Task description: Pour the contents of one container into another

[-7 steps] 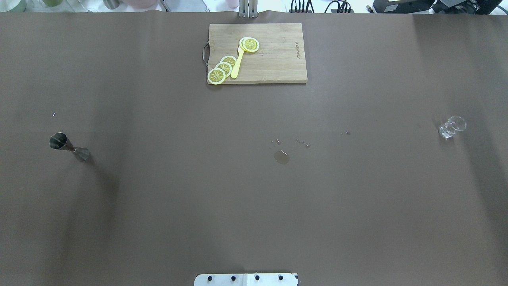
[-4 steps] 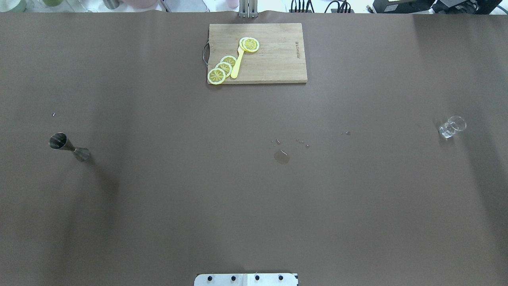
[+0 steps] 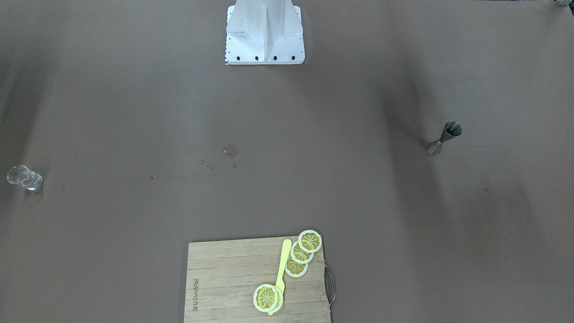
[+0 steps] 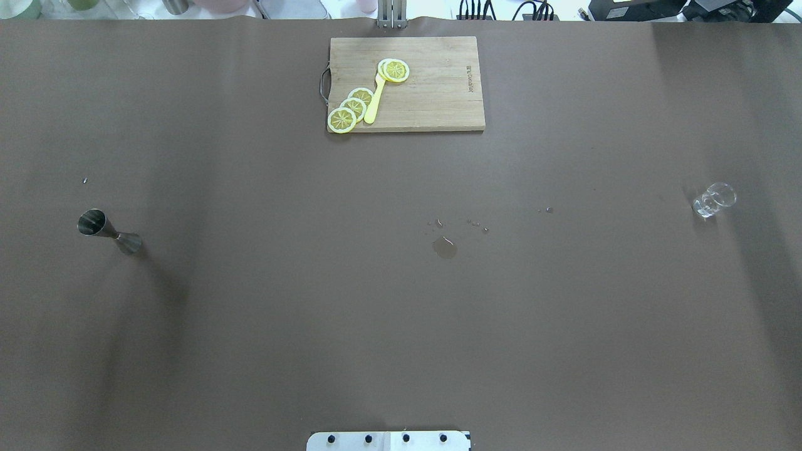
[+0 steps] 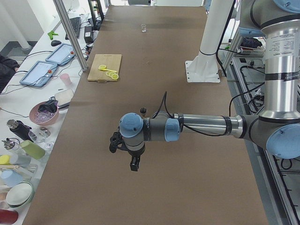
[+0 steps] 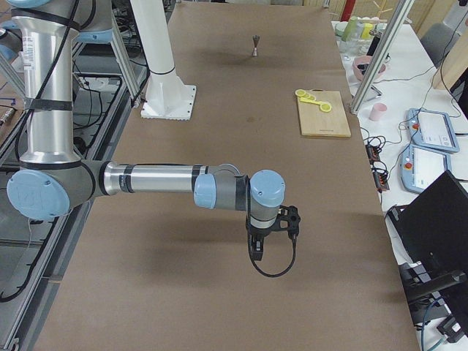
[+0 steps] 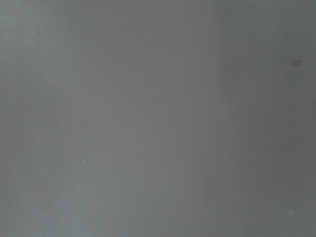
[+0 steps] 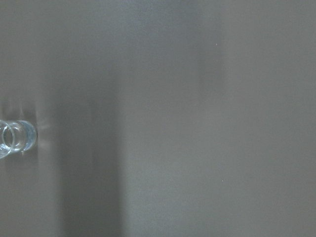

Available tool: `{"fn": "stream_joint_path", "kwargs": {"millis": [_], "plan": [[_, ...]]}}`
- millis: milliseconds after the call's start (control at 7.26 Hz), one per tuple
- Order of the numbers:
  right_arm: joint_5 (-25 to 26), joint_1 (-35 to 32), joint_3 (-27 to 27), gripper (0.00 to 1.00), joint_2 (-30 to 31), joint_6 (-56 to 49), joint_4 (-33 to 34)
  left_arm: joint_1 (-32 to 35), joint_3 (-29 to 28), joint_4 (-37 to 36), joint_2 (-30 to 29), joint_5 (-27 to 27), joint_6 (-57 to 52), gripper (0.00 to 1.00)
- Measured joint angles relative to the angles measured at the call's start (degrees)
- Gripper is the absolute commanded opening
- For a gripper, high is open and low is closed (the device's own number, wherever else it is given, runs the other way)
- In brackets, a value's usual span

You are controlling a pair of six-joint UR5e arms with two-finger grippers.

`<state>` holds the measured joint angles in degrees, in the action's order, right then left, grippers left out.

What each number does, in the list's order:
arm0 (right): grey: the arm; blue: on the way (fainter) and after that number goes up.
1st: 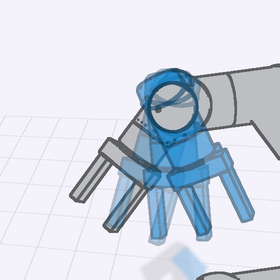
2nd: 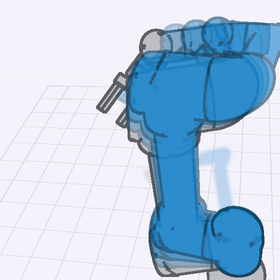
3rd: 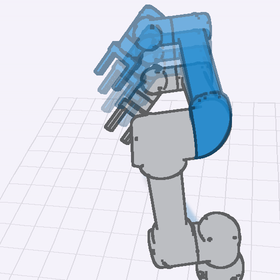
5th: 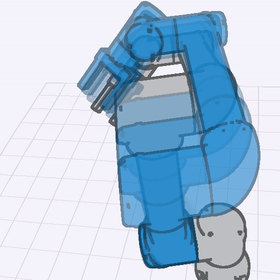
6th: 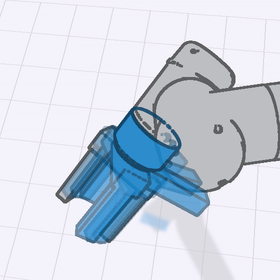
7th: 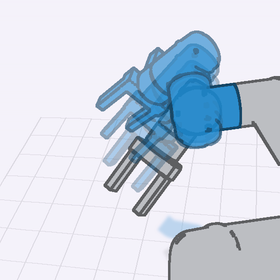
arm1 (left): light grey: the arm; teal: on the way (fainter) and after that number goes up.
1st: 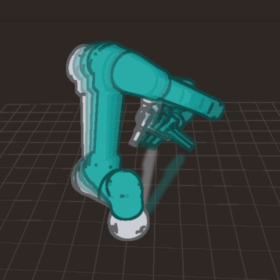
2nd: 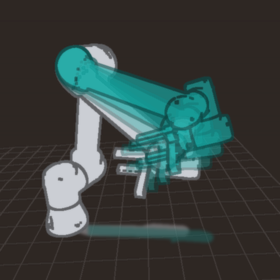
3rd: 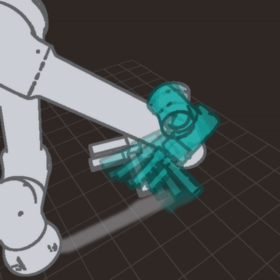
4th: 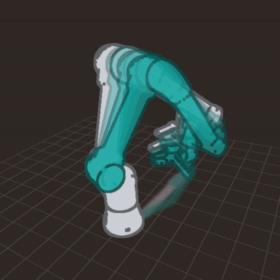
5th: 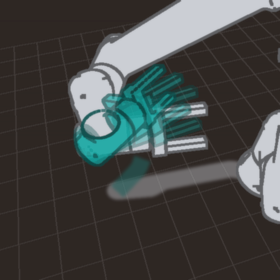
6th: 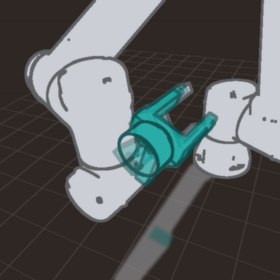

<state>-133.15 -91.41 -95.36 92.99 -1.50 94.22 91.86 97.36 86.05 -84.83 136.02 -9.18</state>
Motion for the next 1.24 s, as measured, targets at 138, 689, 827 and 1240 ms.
{"fn": "stream_joint_path", "kwargs": {"millis": [138, 689, 827, 1240], "plan": [[0.0, 0.0, 0.0, 1.00, 0.0, 0.0, 0.0, 0.0, 0.0, 0.1, -0.1, 0.0, 0.0, 0.98], [-0.1, 0.0, -0.1, 1.00, 0.0, 0.0, 0.0, 0.0, 0.0, 0.2, -0.5, -0.2, 0.0, 0.98], [-0.1, 0.0, -0.3, 1.00, 0.0, 0.0, 0.0, 0.0, 0.0, 0.2, -0.6, -0.1, 0.1, 0.98], [-0.2, 0.0, -1.3, 1.00, 0.0, 0.1, 0.0, 0.1, 0.1, 0.2, -0.5, 0.2, 0.1, 0.98]]}}
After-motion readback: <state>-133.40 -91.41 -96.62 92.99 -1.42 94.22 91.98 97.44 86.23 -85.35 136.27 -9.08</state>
